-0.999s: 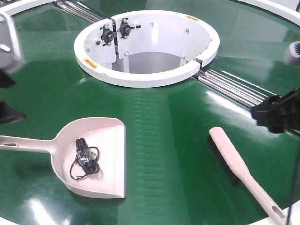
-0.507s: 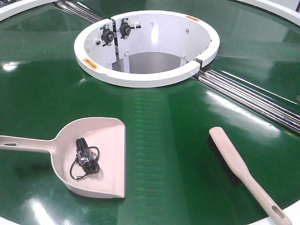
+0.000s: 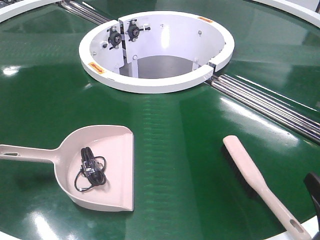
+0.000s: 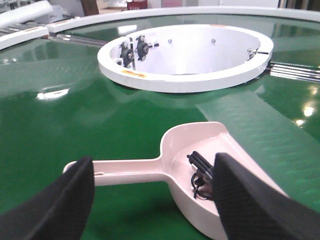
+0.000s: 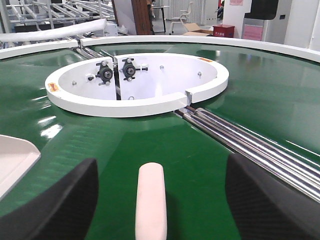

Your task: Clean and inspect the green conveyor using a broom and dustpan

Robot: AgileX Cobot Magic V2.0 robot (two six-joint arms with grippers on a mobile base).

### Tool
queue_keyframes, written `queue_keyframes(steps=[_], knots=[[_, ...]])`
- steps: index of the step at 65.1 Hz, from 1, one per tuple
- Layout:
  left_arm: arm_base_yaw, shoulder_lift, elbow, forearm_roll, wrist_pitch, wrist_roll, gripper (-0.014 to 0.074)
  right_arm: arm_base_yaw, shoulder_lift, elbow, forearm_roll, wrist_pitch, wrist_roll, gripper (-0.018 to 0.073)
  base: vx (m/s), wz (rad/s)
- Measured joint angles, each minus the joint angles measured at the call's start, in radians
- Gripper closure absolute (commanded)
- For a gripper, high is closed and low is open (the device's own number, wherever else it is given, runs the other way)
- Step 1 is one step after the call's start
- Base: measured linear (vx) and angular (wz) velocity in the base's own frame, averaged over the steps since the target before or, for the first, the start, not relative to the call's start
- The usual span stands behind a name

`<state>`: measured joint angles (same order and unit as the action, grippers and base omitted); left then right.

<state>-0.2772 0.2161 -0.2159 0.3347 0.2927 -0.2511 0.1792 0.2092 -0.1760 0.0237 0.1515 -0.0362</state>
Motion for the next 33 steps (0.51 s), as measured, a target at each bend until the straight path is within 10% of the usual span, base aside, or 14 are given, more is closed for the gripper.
queue_keyframes(steps=[15, 33], knots=[[0.0, -0.008, 0.012, 0.003, -0.026, 0.003, 0.0605, 0.0, 0.0, 0.001, 0.0, -0.02, 0.007, 0.0575, 0.0, 0.0], [0.0, -0.008, 0.012, 0.005, -0.078, 0.019, 0.0602, 0.0, 0.0, 0.001, 0.0, -0.024, 0.01, 0.0568, 0.0, 0.0]])
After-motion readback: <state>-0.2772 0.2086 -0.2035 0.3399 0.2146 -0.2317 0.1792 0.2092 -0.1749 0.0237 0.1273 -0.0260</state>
